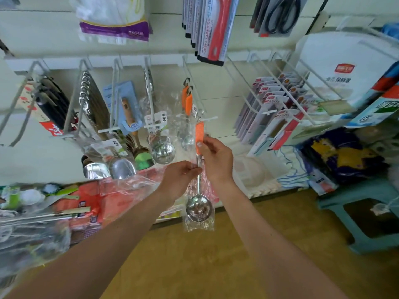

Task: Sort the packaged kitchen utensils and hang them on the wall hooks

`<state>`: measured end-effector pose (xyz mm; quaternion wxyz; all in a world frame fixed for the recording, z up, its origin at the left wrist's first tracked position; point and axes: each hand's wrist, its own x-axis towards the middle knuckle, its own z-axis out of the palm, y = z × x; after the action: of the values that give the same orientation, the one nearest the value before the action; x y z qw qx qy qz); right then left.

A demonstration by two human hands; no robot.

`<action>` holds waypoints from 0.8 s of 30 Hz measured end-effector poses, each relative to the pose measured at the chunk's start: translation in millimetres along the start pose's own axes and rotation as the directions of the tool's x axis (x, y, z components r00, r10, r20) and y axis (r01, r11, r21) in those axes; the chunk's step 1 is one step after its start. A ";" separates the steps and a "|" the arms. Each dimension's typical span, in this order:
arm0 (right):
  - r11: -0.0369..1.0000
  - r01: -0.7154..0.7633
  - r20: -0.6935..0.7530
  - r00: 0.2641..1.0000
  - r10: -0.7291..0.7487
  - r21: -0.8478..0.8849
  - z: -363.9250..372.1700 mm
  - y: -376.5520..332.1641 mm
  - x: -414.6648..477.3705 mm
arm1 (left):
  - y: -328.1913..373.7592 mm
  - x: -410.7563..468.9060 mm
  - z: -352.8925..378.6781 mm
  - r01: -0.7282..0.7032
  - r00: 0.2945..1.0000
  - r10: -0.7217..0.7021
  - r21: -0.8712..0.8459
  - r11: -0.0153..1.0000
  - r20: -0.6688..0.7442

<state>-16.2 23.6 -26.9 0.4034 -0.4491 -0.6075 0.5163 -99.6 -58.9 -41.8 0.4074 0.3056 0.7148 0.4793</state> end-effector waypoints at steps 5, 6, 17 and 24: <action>0.997 0.010 0.022 1.000 -0.008 -0.078 19.5 -1.3 35.6 | 6.7 32.8 -4.0 0.021 0.998 -0.022 -0.026 0.999 -0.053; 0.994 0.015 0.023 1.000 -0.013 -0.108 22.5 -2.7 44.4 | 9.1 42.1 -5.7 0.026 0.998 -0.027 -0.022 0.999 -0.063; 1.000 -0.029 -0.037 0.999 0.029 0.009 61.1 4.7 97.7 | 13.7 112.6 -25.7 0.062 0.990 -0.063 -0.011 0.998 -0.125; 0.991 -0.121 -0.044 0.992 0.119 -0.057 60.5 26.7 79.1 | -12.6 113.5 -37.2 0.169 0.983 -0.176 -0.112 0.979 -0.054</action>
<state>-91.9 85.3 -59.7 0.3705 -0.5069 -0.5860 0.5121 -187.4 14.3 -78.7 0.4402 0.2046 0.7245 0.4894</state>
